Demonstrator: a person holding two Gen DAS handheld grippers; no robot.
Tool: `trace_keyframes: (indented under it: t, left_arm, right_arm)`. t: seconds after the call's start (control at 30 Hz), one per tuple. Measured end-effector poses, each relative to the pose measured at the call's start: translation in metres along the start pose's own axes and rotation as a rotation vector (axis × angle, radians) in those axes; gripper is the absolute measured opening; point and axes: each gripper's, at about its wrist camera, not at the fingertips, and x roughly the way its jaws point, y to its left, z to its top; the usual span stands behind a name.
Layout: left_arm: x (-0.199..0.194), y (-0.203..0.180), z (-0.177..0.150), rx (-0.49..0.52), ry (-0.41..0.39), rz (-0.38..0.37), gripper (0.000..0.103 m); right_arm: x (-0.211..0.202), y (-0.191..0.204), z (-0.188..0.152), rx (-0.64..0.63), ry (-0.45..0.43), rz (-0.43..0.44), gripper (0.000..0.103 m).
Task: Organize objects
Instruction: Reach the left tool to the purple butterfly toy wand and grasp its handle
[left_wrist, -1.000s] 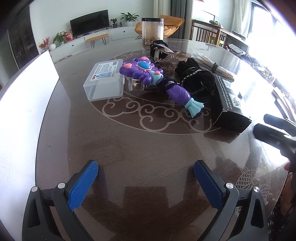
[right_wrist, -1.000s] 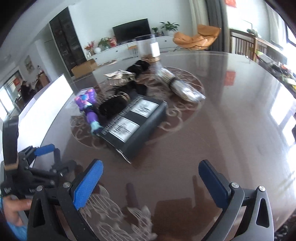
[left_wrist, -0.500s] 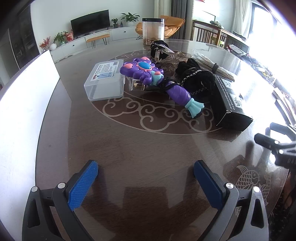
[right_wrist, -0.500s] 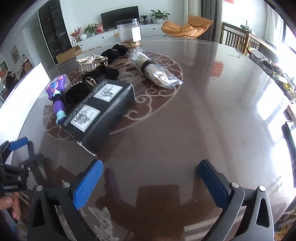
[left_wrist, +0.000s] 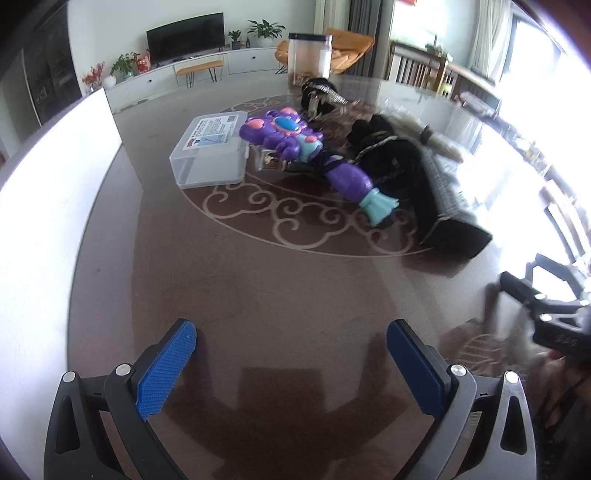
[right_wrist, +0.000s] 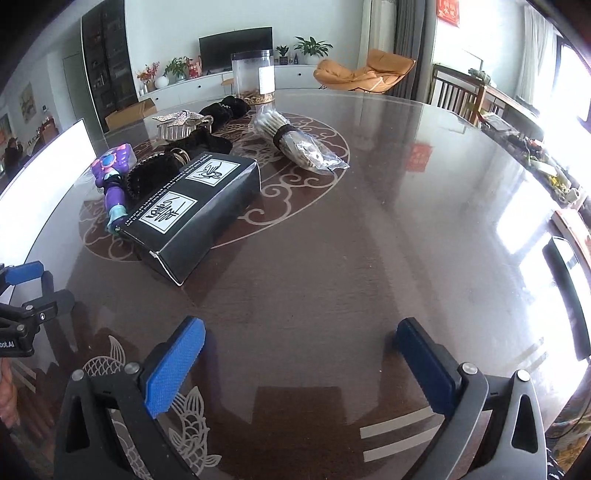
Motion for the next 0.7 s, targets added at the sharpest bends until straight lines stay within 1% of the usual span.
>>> trace_keyframes:
  t: [0.07, 0.2, 0.27, 0.3, 0.4, 0.5, 0.57, 0.63, 0.7]
  left_arm:
    - [-0.003, 0.002, 0.002, -0.055, -0.017, -0.067, 0.103]
    - [-0.003, -0.003, 0.03, -0.123, -0.043, -0.103, 0.103]
    - [-0.001, -0.007, 0.05, -0.138, -0.073, -0.078, 0.103]
    - [0.002, -0.008, 0.062, -0.154, -0.09, -0.047, 0.103]
    - [0.013, -0.003, 0.084, -0.208, -0.107, -0.021, 0.103]
    - [0.033, 0.0, 0.101, -0.225, -0.077, 0.006, 0.103]
    - [0.046, -0.002, 0.105, -0.209, -0.039, 0.036, 0.103]
    - [0.053, -0.003, 0.104, -0.191, -0.029, 0.051, 0.103]
    - [0.051, -0.006, 0.1, -0.165, -0.048, 0.068, 0.076]
  right_arm:
    - [0.0, 0.0, -0.001, 0.0, 0.0, 0.0, 0.103]
    - [0.0, 0.0, -0.001, 0.0, -0.001, 0.0, 0.103]
    - [0.0, 0.0, -0.001, 0.0, 0.0, 0.0, 0.103]
    - [0.0, 0.0, -0.001, 0.0, -0.001, 0.0, 0.103]
    - [0.0, 0.0, -0.001, 0.0, -0.001, 0.0, 0.103]
    - [0.0, 0.0, -0.001, 0.0, -0.001, 0.0, 0.103]
    - [0.0, 0.0, -0.001, 0.0, -0.001, 0.0, 0.103]
    - [0.0, 0.0, -0.001, 0.0, -0.001, 0.0, 0.103]
    - [0.0, 0.0, -0.001, 0.0, -0.001, 0.0, 0.103]
